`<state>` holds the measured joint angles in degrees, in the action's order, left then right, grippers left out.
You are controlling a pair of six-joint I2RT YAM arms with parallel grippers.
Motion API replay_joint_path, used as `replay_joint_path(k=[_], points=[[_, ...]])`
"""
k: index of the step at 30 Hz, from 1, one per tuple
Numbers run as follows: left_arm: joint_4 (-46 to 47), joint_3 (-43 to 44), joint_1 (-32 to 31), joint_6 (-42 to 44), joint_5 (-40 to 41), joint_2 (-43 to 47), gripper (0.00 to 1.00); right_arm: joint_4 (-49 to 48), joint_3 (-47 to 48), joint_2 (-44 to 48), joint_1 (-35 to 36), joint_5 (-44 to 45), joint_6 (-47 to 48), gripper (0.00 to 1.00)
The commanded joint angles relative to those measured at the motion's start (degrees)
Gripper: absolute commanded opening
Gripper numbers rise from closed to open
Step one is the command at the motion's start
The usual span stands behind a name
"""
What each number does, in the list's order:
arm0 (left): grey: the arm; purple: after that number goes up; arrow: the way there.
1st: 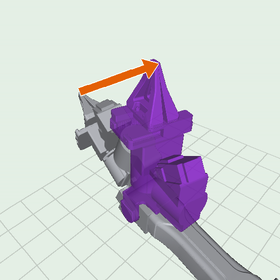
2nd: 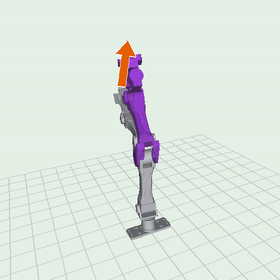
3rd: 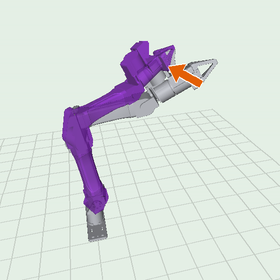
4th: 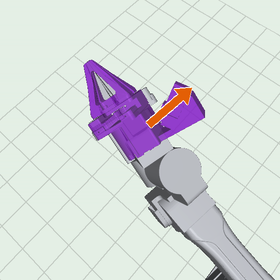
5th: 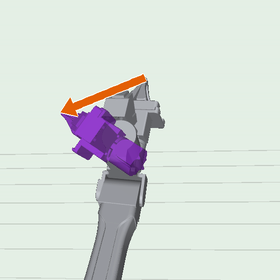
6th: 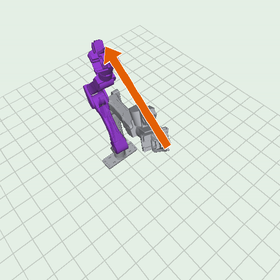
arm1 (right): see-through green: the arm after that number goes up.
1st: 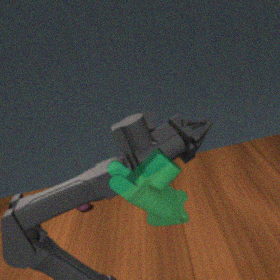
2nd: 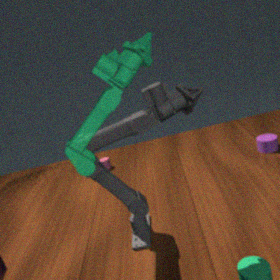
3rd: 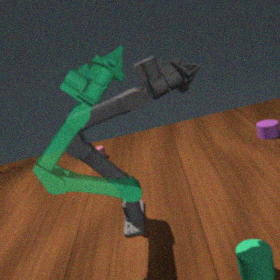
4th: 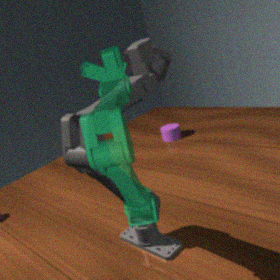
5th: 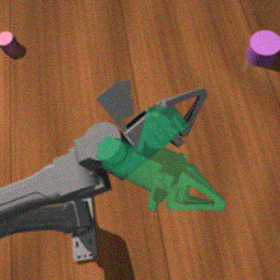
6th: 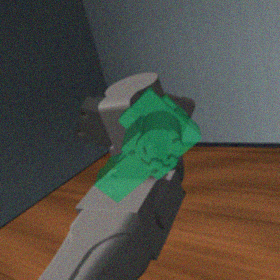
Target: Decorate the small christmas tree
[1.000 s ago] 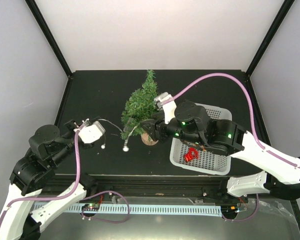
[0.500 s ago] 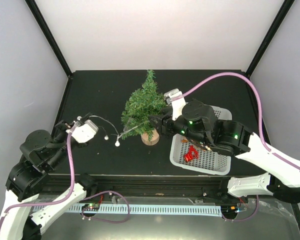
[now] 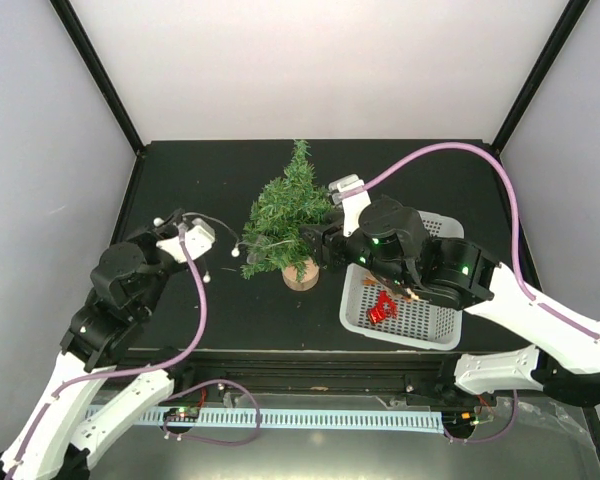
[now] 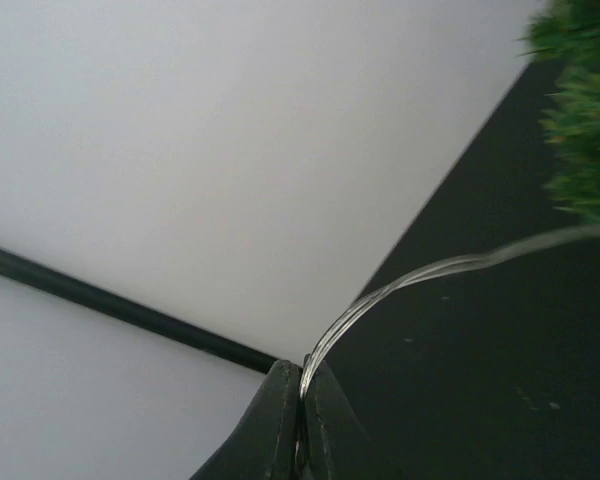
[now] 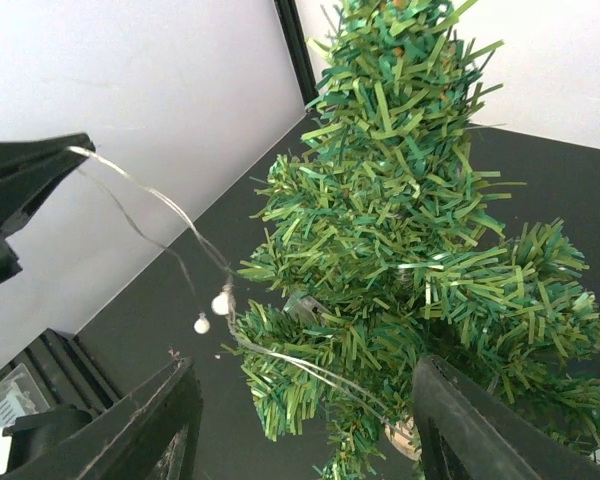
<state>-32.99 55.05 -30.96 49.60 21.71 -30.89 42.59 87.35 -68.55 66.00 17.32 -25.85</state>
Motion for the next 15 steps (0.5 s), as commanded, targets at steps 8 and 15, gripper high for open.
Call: replay_joint_path(k=[8, 15], points=[[15.5, 7.3, 32.3, -4.3, -20.6, -17.2, 0.02, -2.6, -3.4, 3.2, -1.5, 2.3, 0.3, 0.59], [19.6, 11.8, 35.8, -8.5, -28.9, -26.3, 0.02, -3.8, -6.1, 5.4, -3.8, 2.0, 0.7, 0.59]])
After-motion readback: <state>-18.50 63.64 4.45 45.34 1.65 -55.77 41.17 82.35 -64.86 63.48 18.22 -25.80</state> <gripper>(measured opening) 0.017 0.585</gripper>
